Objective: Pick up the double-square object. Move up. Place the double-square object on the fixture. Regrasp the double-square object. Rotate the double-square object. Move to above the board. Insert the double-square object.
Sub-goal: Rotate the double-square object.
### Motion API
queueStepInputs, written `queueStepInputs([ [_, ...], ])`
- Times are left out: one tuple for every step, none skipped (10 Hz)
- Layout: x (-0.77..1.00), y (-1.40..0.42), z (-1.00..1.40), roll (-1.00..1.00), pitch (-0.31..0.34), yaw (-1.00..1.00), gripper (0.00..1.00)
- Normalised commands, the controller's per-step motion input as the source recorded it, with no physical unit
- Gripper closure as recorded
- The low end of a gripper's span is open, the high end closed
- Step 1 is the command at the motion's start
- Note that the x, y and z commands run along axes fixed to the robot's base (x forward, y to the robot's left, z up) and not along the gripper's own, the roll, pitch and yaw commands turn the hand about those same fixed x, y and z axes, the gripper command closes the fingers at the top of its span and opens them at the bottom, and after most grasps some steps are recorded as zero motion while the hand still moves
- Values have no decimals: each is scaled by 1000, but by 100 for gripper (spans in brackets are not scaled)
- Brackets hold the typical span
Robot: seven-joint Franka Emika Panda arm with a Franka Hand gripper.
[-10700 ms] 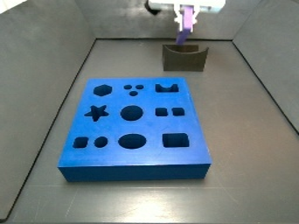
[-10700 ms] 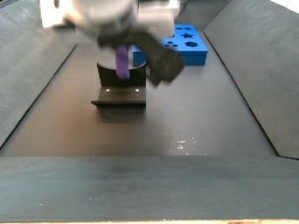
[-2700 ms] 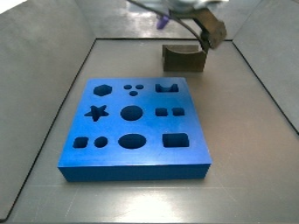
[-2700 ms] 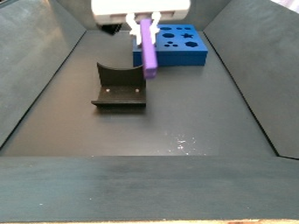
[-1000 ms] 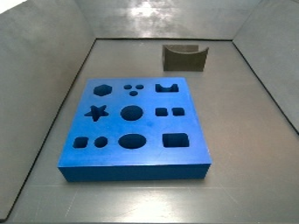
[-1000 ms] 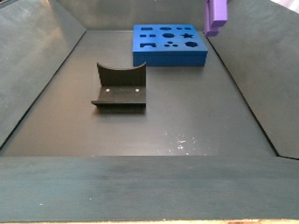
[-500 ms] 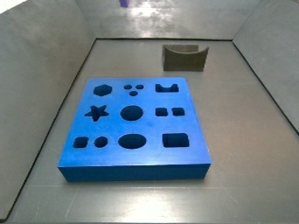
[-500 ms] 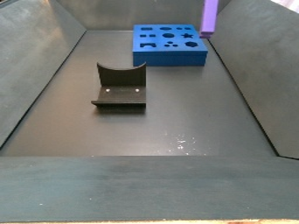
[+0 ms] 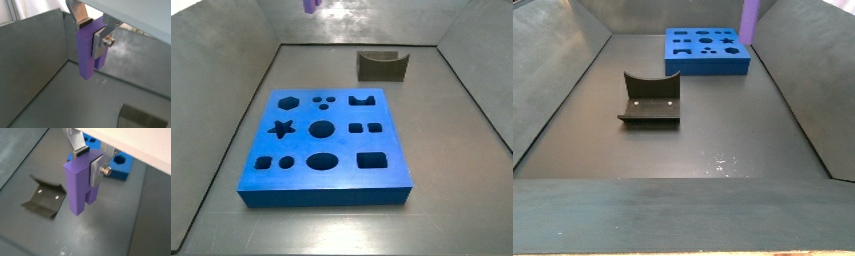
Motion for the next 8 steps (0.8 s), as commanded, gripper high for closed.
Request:
queueStepInputs([
  [1, 28, 27, -926, 175, -336, 100],
  [12, 26, 31, -682, 143, -214, 100],
  [20, 27, 36, -497, 129, -148, 100],
  [27, 17, 35, -284, 122, -88, 100],
  [33, 7, 35, -207, 119, -62, 100],
  [-15, 10, 0, 0, 0, -1000, 100],
  [-14, 16, -1, 2, -1, -1000, 100],
  [-14, 17, 0, 3, -1, -1000, 100],
])
